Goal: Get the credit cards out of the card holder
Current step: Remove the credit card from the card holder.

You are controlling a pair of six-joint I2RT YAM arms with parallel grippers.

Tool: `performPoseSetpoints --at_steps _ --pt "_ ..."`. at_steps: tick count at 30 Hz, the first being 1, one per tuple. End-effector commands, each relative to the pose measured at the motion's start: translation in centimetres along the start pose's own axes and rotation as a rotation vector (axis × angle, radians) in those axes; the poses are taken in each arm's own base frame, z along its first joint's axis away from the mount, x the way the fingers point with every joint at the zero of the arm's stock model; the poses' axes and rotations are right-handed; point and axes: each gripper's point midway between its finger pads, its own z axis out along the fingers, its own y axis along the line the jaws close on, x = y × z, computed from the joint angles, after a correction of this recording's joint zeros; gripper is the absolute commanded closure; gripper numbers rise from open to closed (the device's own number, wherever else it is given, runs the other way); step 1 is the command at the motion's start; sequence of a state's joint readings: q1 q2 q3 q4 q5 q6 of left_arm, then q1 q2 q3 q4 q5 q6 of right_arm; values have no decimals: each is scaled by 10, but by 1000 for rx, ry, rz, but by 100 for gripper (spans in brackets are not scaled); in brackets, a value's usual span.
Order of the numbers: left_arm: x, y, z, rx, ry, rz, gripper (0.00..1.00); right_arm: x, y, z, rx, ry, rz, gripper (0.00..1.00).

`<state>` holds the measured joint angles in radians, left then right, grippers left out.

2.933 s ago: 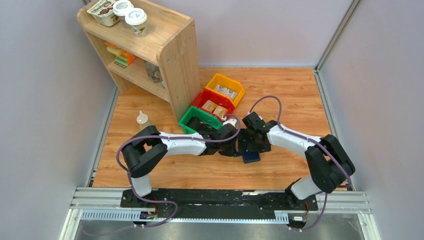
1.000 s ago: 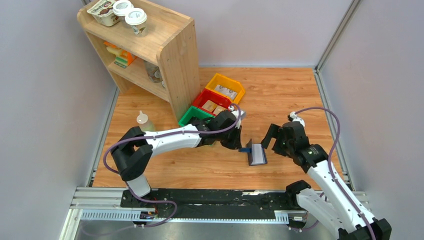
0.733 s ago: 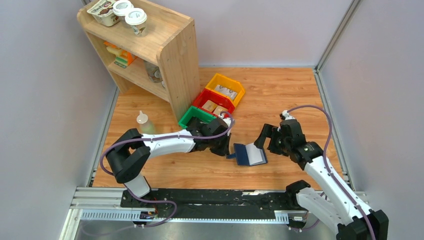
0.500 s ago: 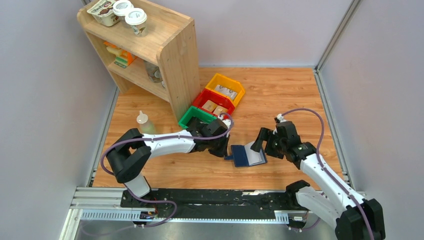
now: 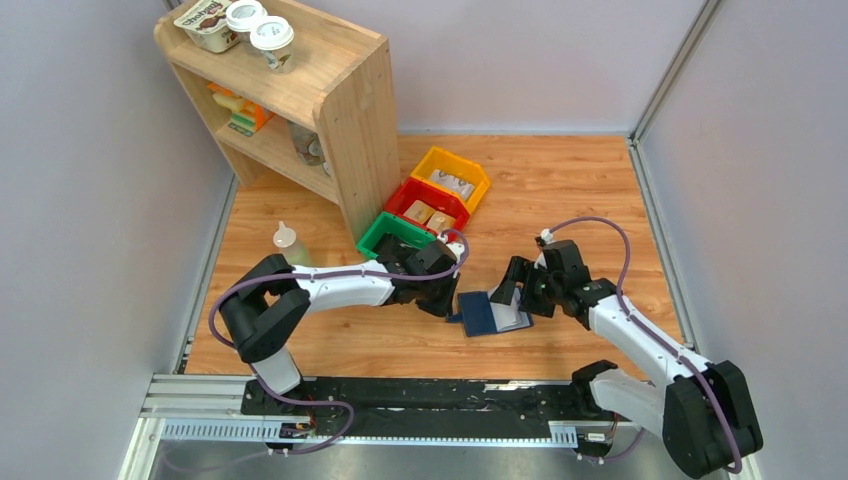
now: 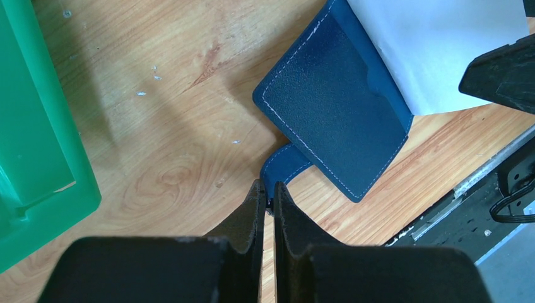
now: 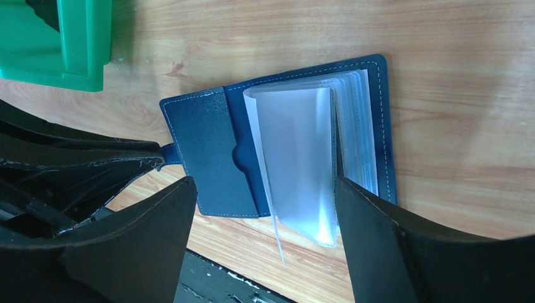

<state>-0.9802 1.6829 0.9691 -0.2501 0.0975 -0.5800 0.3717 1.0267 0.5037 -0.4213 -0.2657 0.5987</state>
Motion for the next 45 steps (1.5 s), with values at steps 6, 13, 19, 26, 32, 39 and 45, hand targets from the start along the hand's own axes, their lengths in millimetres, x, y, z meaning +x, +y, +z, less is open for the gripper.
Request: performPoseSetpoints --at_steps 6,13,19,26,32,39,45 --pt "-6 -4 2 12 -8 36 100 0 8 2 -40 20 1 18" --pt "-15 -10 2 34 -32 43 100 1 31 -4 -145 47 -24 22" --pt "-25 -14 -2 53 -95 33 100 4 61 -6 -239 88 -74 26" --pt "-45 -22 -20 87 -221 18 95 12 75 6 -250 123 -117 26" --pt "-52 -18 -45 89 -326 -11 72 19 71 23 -212 160 -143 26" --pt "-56 -14 -81 96 -436 -49 57 19 74 29 -184 186 -167 25" --pt "-61 -17 -110 123 -506 -65 42 1 87 10 -172 140 -202 21"
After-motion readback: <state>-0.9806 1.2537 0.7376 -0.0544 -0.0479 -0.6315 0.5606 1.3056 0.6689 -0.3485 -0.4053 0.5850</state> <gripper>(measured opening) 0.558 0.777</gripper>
